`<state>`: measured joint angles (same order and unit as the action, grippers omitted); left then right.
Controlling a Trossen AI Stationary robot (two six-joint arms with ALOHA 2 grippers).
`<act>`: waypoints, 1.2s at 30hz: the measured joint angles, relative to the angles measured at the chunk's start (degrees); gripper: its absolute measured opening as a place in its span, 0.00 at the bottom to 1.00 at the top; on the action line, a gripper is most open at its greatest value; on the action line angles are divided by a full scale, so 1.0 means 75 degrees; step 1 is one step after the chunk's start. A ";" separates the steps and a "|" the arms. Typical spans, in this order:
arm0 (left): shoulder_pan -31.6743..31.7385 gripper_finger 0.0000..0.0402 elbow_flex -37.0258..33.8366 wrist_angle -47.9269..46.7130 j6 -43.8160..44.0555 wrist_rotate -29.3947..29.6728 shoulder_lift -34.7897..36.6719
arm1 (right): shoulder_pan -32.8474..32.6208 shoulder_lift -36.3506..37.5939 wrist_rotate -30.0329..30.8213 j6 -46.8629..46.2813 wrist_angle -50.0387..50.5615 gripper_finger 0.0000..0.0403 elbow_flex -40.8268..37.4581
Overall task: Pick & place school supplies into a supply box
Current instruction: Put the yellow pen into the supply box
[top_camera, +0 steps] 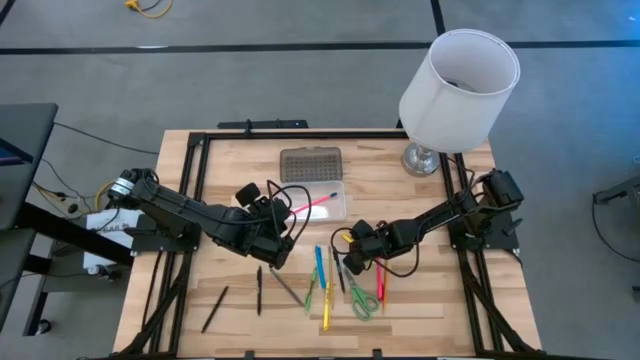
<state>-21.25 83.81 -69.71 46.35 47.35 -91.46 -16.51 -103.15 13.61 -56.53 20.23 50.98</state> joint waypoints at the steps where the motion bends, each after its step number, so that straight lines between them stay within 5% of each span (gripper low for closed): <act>1: 0.0000 0.35 0.0000 0.0000 0.0000 -0.0003 0.0003 | 0.0000 0.0000 -0.0002 0.0000 -0.0003 0.13 -0.0003; 36: 0.0003 0.35 0.0000 0.0003 0.0006 -0.0003 0.0000 | -0.0009 0.0003 -0.0003 0.0005 -0.0018 0.07 -0.0003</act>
<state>-21.23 83.81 -69.69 46.39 47.33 -91.46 -16.58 -103.13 13.58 -56.50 20.09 50.96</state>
